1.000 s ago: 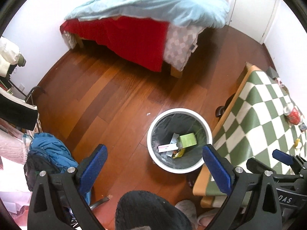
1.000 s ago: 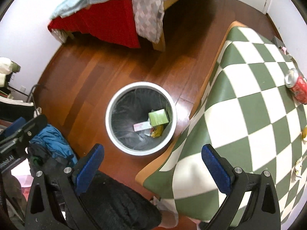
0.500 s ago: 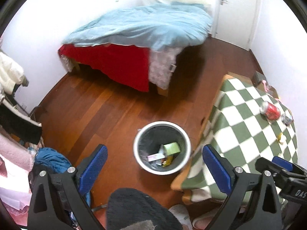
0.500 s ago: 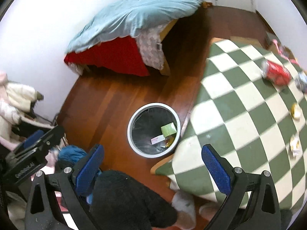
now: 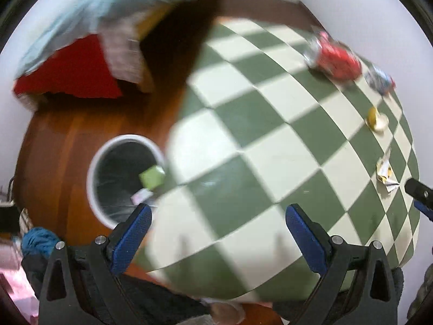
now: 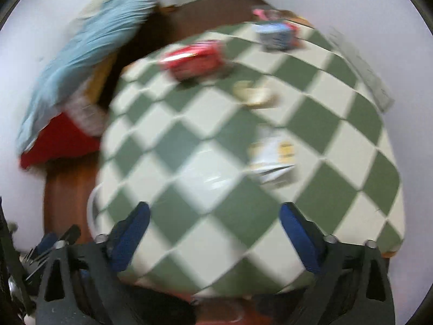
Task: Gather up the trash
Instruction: 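Grasp the crumpled wrapper with the right tool while the left grasps the orange peel, then carry the peel and wrapper to the bin and open both tools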
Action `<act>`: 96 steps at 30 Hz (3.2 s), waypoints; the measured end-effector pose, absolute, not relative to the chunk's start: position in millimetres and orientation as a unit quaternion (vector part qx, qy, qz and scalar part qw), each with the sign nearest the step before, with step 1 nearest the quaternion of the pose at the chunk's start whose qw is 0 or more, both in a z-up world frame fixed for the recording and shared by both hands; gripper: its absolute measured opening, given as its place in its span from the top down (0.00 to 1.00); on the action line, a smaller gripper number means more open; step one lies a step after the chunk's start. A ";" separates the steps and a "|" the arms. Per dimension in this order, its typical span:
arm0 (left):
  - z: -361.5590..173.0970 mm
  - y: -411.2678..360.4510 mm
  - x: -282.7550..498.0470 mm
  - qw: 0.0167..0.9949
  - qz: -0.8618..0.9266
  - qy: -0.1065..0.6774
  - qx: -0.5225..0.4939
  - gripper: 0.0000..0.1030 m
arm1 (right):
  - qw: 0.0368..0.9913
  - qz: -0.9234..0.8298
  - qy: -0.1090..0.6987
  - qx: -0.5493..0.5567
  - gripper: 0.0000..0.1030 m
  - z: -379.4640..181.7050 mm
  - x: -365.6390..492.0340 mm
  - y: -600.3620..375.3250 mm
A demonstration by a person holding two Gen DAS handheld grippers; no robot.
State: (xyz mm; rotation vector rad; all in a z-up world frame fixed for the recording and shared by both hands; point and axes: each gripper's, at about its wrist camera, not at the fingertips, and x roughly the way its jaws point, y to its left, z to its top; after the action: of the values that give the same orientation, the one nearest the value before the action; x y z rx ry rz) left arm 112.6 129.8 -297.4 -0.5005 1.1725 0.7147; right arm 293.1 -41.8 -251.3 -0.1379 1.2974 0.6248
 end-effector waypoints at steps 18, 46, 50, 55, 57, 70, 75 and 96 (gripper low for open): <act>-326.7 105.5 186.5 0.735 0.302 0.586 -0.159 0.02 | 0.755 0.278 0.580 -0.129 0.53 -330.0 354.3 -18.9; -314.1 21.2 381.1 0.788 0.202 0.566 -0.131 0.18 | 0.804 0.168 0.570 -0.026 0.57 -319.9 477.1 -128.4; -318.3 30.0 385.6 0.790 0.210 0.564 -0.120 0.49 | 0.805 0.169 0.568 -0.025 0.57 -319.6 482.2 -131.0; -312.6 28.1 382.0 0.804 0.208 0.544 -0.115 0.70 | 0.805 0.170 0.568 -0.023 0.57 -318.9 481.8 -132.8; -310.9 27.8 380.6 0.806 0.205 0.544 -0.114 0.75 | 0.806 0.172 0.566 -0.026 0.57 -317.9 480.1 -133.1; -265.2 35.5 334.3 0.831 0.211 0.501 -0.113 0.79 | 0.810 0.203 0.550 -0.035 0.57 -288.0 447.4 -128.4; -215.3 52.4 291.6 0.851 0.225 0.459 -0.117 0.79 | 0.811 0.234 0.535 -0.037 0.57 -257.9 421.3 -117.2; -116.0 214.4 43.6 0.839 0.370 0.365 -0.163 0.80 | 0.750 0.449 0.481 -0.063 0.57 -147.3 234.8 69.3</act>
State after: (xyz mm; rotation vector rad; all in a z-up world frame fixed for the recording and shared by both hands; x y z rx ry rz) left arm 43.6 214.4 -116.0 -0.3448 0.7729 0.7821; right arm 234.8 69.3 -147.3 -0.1383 1.0505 0.9813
